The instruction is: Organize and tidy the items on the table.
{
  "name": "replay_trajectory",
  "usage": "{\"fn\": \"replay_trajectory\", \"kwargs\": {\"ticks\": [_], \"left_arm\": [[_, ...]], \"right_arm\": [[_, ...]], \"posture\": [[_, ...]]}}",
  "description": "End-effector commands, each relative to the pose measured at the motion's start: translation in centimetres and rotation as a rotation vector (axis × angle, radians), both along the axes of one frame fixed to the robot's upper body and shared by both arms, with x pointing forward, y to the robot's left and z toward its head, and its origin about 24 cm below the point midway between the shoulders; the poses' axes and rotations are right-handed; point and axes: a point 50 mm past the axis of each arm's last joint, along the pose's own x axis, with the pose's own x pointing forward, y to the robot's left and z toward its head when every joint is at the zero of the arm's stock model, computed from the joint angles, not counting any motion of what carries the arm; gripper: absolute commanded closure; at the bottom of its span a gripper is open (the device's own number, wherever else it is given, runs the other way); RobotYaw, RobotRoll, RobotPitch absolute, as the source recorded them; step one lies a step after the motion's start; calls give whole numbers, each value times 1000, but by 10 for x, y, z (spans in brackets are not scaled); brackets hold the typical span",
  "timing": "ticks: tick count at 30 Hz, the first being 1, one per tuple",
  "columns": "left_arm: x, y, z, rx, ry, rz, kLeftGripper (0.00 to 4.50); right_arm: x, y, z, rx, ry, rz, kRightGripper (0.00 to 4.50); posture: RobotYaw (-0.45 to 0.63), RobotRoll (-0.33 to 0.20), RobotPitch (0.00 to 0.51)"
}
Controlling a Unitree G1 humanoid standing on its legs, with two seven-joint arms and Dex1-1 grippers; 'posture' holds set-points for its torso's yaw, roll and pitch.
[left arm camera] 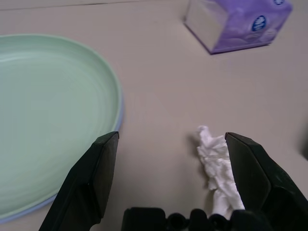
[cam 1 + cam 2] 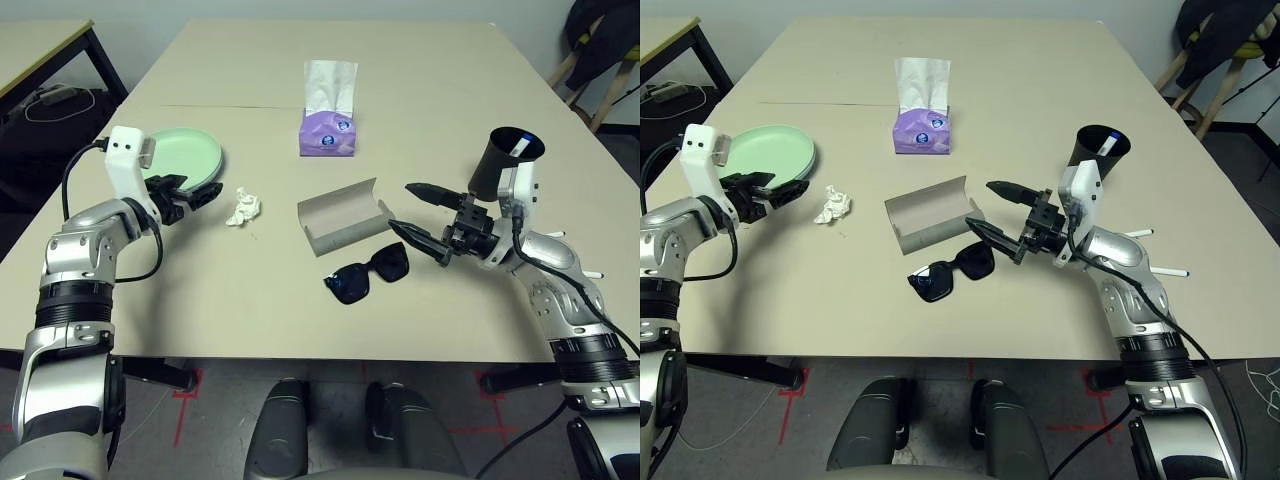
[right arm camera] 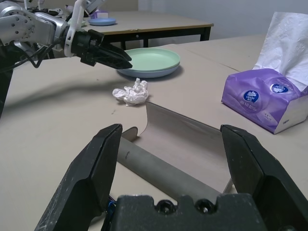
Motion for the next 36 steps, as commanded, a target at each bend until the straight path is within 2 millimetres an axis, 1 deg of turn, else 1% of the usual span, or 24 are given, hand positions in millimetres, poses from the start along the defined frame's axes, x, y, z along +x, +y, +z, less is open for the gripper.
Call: {"fn": "replay_trajectory", "kwargs": {"ticks": [1,4,8,13,18,19,20,21,23,30,33,36], "left_arm": [[-1,-18,-9,51,19,-128,30],[-3,-25,-11,64,39,-191,30],[-4,-27,-19,104,75,-230,30],[-2,-23,-30,196,104,-201,30],[4,-19,-31,218,103,-145,30],[5,-18,-30,218,100,-133,403],[5,-17,-30,213,101,-135,591],[5,-17,-30,208,96,-135,1034],[6,-18,-28,202,92,-142,1726],[5,-20,-22,171,77,-157,4480],[4,-21,-19,149,73,-173,4480],[3,-23,-10,121,62,-198,4480]], "right_arm": [[-2,-1,4,-9,-16,-5,0],[-2,1,5,-9,-18,-2,0],[-3,0,5,-10,-19,-2,0],[-3,1,7,-7,-21,-3,0],[-3,0,8,-8,-25,-4,0],[-3,0,8,-9,-26,-5,0],[-3,0,9,-9,-26,-5,0],[-3,0,8,-10,-26,-5,0],[-3,-1,8,-11,-26,-7,0],[-3,-1,6,-10,-26,-10,0],[-2,-1,5,-10,-26,-13,0],[-2,-2,5,-9,-26,-15,0]], "posture": [[153,0,117],[149,0,116],[146,0,116],[140,0,117],[140,0,117],[140,0,117],[140,0,117],[135,0,113],[135,0,113],[137,0,113],[138,0,113],[137,0,113]]}}
